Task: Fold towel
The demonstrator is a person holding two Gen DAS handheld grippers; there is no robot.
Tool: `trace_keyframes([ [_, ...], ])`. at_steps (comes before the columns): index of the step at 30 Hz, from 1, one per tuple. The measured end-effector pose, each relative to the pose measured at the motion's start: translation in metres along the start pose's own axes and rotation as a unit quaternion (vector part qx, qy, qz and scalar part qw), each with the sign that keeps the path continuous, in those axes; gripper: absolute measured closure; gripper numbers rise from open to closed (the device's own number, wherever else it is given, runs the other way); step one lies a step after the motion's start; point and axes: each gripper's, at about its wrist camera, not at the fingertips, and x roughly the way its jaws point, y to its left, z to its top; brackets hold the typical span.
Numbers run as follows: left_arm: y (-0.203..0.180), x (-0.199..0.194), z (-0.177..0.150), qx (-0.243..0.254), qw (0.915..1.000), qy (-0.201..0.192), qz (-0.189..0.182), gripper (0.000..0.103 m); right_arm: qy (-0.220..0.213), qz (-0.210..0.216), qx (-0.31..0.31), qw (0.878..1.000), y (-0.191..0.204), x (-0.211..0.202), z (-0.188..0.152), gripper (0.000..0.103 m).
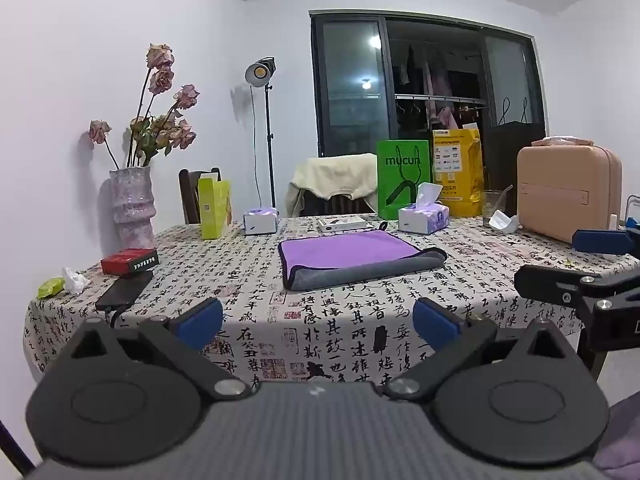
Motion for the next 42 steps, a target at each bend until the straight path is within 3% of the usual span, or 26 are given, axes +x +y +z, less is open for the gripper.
trace_keyframes([
  [42,-0.0037,-0.004,0.006,0.013,0.9998,-0.012,-0.001,0.0,-0.011,-0.015,0.0,1.0,0.0004,-0.0024,-0.0015,0.0],
])
